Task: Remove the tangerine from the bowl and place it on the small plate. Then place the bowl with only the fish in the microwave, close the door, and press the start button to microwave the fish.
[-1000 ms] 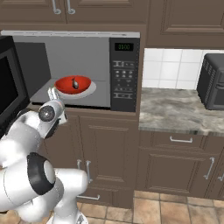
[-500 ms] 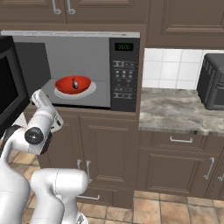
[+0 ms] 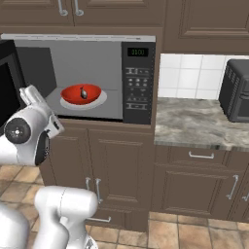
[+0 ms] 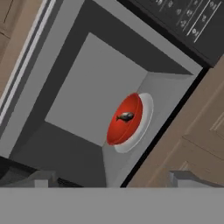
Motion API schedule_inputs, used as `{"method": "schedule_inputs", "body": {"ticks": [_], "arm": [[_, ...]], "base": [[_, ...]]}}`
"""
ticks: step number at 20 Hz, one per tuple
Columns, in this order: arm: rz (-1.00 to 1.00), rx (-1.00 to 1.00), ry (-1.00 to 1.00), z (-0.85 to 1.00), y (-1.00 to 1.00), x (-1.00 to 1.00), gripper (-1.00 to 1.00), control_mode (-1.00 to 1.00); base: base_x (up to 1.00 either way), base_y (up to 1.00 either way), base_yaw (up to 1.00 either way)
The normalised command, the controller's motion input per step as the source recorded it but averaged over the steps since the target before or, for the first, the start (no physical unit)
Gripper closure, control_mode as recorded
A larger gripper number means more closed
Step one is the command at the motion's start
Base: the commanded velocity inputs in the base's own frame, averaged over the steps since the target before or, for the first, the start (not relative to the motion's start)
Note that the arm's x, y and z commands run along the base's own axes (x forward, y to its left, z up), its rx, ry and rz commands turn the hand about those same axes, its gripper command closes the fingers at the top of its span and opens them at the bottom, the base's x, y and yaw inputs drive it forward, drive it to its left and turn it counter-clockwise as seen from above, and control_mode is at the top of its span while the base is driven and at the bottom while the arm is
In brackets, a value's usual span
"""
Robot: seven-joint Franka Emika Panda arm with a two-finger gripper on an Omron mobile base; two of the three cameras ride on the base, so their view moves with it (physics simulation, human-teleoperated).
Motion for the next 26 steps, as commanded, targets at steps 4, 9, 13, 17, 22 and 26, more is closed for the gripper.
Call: {"method": "schedule_inputs", "body": {"ticks": [4, 9, 13, 17, 22, 26], "arm": [[0.0, -0.18, 0.2, 0.16, -0.04, -0.95, -1.0, -1.0], [0.11, -0.33, 0.25, -0.36, 0.13, -0.97, -1.0, -1.0], [0.19, -0.35, 0.2, -0.23, 0.01, -1.0, -1.0, -1.0], [0.2, -0.4, 0.07, -0.02, 0.06, -0.95, -1.0, -1.0], [0.26, -0.44, 0.0, -0.02, 0.49, -0.74, -1.0, -1.0], [0.23, -0.38, -0.07, -0.3, 0.55, -0.93, -1.0, -1.0]], "base": [[0.0, 0.0, 0.0], [0.0, 0.0, 0.0], [0.0, 0.0, 0.0], [0.0, 0.0, 0.0], [0.0, 0.0, 0.0], [0.0, 0.0, 0.0]]}}
